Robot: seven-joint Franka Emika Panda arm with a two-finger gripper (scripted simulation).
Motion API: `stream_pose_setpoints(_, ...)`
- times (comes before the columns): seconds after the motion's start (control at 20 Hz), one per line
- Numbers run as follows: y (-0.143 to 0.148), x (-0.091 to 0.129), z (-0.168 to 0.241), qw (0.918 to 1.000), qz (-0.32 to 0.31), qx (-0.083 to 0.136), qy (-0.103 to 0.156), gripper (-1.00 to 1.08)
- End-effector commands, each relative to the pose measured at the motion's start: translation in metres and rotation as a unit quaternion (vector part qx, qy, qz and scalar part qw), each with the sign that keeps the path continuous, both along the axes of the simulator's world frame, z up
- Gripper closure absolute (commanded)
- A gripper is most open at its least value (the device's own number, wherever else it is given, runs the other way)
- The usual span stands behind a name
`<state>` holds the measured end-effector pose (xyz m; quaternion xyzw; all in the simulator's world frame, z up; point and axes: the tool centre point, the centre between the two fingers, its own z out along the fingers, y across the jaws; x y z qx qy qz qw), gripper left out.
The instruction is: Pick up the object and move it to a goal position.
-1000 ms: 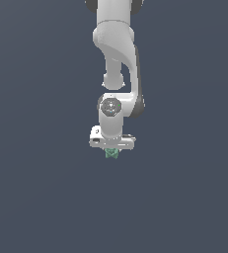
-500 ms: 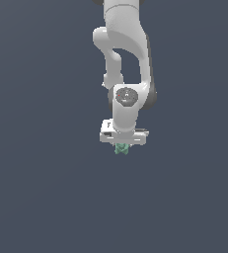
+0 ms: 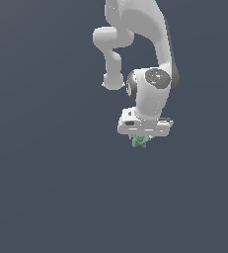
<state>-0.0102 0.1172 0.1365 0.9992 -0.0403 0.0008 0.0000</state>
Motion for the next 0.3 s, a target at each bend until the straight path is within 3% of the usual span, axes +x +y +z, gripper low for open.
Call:
stream_pose_setpoints(0.0,0.0097,-0.0004,0.0077,1.0,-0.001,0.0,0.001,1.08)
stream_pose_setpoints(0.25,0.0146,0.0009,0.011,1.0,-0.001,0.0,0.001,1.08)
